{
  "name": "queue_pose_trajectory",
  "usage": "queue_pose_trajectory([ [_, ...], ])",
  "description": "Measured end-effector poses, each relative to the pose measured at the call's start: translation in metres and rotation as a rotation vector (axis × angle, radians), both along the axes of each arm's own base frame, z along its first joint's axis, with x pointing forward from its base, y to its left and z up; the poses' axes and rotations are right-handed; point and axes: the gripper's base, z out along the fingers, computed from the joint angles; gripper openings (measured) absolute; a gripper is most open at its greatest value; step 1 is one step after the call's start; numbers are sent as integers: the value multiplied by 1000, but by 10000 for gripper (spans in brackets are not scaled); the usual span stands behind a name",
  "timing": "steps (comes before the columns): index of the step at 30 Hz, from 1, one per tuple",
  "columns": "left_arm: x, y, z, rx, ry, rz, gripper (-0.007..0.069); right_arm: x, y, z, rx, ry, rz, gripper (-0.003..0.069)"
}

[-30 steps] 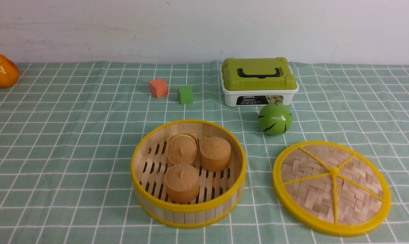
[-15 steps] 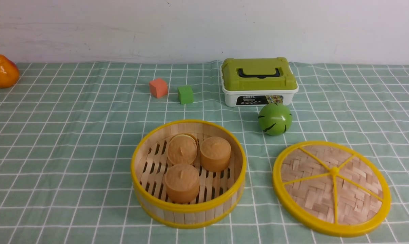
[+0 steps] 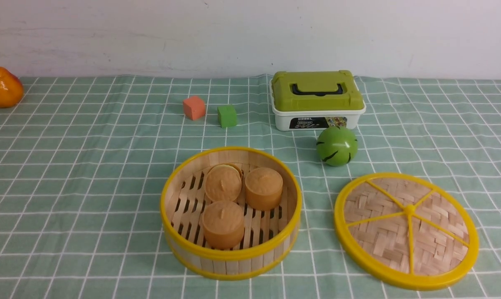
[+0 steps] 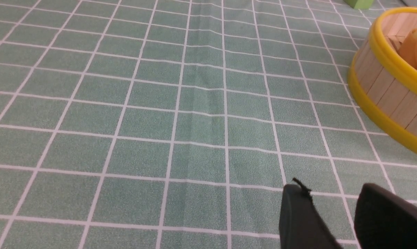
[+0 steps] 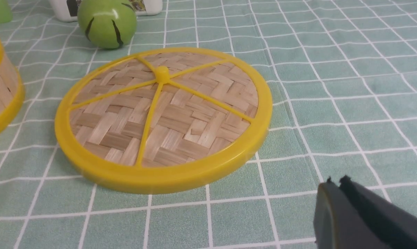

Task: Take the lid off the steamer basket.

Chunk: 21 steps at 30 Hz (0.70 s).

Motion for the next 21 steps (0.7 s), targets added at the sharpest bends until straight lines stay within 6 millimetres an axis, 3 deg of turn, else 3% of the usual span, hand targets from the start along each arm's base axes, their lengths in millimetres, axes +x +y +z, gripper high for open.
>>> queue_pose_trajectory([
  [21, 0, 0, 0, 0, 0, 0, 239, 0, 0, 0, 0, 0, 0, 20],
])
